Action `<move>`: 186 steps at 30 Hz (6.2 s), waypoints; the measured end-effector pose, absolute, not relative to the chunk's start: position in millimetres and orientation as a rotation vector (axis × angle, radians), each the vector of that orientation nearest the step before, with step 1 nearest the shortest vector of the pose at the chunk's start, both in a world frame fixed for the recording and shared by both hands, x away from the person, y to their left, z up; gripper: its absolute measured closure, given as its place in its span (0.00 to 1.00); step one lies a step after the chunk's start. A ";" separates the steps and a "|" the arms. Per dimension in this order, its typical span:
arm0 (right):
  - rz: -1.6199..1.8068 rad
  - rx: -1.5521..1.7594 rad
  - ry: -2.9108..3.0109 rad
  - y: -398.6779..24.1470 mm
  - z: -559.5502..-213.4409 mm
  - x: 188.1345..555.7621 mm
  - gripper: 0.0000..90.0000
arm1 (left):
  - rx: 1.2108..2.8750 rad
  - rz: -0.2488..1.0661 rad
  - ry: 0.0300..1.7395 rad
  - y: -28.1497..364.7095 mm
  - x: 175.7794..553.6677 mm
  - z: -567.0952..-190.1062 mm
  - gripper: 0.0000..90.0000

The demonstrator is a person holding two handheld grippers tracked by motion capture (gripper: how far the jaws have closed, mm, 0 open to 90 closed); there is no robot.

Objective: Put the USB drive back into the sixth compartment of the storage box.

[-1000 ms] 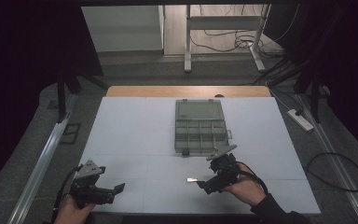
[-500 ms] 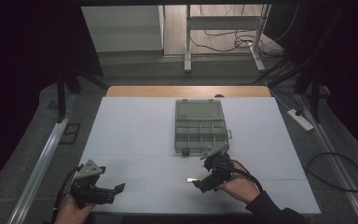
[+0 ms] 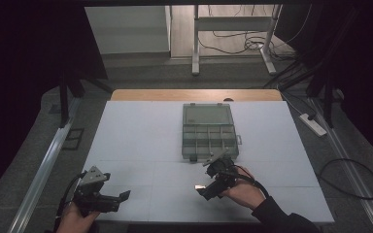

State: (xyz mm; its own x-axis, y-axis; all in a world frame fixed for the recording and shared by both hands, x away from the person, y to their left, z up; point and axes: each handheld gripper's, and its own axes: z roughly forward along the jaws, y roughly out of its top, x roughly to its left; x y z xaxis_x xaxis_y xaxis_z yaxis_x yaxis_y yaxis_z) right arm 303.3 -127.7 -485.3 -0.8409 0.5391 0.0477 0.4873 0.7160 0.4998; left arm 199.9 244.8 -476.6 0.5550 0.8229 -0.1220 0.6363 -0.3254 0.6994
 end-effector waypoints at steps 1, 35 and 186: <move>0.764 0.851 2.819 -126.8 -486.1 303.6 0.00 | 2.070 0.331 1.168 244.8 199.9 -476.6 0.05; 0.528 0.682 2.912 -104.8 -513.1 306.0 0.16 | 2.076 0.335 1.159 244.0 199.7 -476.4 0.05; 0.723 0.909 2.665 -105.8 -486.8 412.1 0.84 | 2.076 0.340 1.160 244.0 199.7 -476.4 0.06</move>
